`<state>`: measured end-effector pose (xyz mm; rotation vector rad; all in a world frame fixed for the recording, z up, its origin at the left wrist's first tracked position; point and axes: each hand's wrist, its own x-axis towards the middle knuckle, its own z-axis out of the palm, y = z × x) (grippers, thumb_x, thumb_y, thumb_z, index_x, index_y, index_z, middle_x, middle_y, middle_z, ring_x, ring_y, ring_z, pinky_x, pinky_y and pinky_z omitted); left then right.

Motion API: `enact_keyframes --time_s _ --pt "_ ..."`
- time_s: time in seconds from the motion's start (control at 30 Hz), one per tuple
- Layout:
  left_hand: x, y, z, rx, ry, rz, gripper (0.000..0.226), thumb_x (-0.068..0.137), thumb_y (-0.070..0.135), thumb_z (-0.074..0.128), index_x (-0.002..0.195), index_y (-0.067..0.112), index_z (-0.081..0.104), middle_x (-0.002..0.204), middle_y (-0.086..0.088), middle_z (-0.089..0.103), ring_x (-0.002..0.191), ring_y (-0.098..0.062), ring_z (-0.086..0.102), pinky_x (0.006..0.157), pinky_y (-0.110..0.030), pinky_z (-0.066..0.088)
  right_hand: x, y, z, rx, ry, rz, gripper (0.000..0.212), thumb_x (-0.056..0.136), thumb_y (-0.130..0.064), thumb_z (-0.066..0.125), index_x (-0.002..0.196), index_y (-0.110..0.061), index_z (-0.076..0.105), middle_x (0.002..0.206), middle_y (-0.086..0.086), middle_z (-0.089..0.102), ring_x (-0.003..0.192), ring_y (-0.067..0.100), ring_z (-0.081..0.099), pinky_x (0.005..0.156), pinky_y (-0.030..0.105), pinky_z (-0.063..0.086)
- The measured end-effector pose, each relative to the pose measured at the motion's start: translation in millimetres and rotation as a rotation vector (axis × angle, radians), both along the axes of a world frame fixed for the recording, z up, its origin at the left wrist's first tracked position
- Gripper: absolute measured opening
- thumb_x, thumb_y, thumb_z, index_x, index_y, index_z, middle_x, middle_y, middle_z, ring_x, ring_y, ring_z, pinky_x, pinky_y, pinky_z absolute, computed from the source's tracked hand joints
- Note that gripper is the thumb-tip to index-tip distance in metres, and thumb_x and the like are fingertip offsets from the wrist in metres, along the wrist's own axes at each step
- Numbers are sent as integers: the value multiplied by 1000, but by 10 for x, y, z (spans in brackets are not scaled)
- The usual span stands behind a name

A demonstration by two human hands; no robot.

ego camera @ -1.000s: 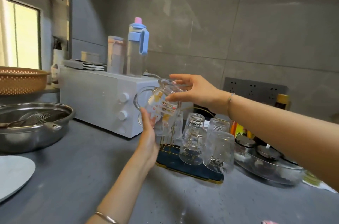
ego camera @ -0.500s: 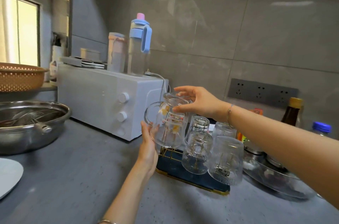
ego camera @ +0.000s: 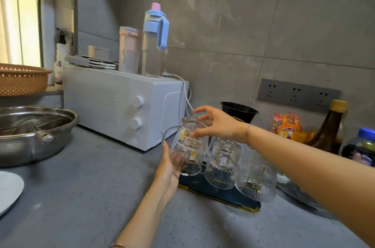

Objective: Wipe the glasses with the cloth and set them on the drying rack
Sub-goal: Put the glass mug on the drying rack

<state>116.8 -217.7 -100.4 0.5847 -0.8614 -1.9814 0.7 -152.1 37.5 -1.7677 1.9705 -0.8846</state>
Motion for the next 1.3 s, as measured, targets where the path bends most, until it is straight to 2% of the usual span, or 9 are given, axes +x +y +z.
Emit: enact_keyframes --time_s 0.1,0.3,0.47,0.53,0.67,0.87,1.13,1.23,1.3 --pt "26 16 -34 31 -2 4 52 98 50 37 115 8 62 81 -4 75 69 -11 71 53 -22 54 -11 -6 -70 17 14 -2 72 72 -27 81 133 -27 42 134 5 49 110 16 51 97 35 47" --pt "43 76 -18 33 -76 32 69 81 58 50 131 11 56 127 -12 64 122 -26 58 74 -27 50 11 -30 -146 7 -8 1 74 70 -29 82 132 -28 42 134 4 49 113 15 50 95 32 46" --pt "92 116 6 27 -156 80 47 85 60 49 99 18 64 99 -9 71 103 -27 66 73 -34 54 42 -24 -147 30 29 6 72 73 -29 80 133 -27 41 136 4 49 113 16 50 90 27 43" --pt "103 109 8 32 -176 106 40 90 57 46 96 20 60 103 -10 69 106 -29 64 79 -38 54 50 -22 -149 27 53 -4 71 75 -30 79 134 -25 40 137 4 48 118 19 50 91 28 43" --pt "106 116 -10 4 -207 120 75 75 67 51 131 16 52 123 -13 66 111 -29 63 97 -47 51 57 -20 -165 23 60 -17 69 76 -30 79 133 -24 41 139 4 47 126 23 48 99 34 43" --pt "94 87 -74 -60 -215 149 104 50 79 57 135 19 52 119 -8 68 106 -25 66 95 -47 52 65 -30 -211 -25 49 -36 71 70 -36 82 130 -25 44 135 2 50 115 17 51 93 30 45" --pt "124 152 -51 -124 -300 174 102 58 78 57 142 23 42 135 -7 58 118 -26 58 100 -43 47 59 10 -200 15 64 -10 78 75 -36 78 139 -23 36 144 3 42 130 21 44 99 30 41" --pt "148 200 2 -214 -347 297 74 87 52 56 149 19 31 149 -7 42 133 -26 45 95 -31 40 69 92 -164 -19 103 -21 80 75 -38 78 141 -23 35 146 1 40 133 21 42 103 31 38" --pt "161 206 18 -267 -354 361 74 91 43 57 151 17 23 156 -7 30 140 -24 35 104 -33 35 66 194 -120 -58 124 -22 79 76 -36 77 141 -22 35 147 -1 40 134 18 41 100 26 36"
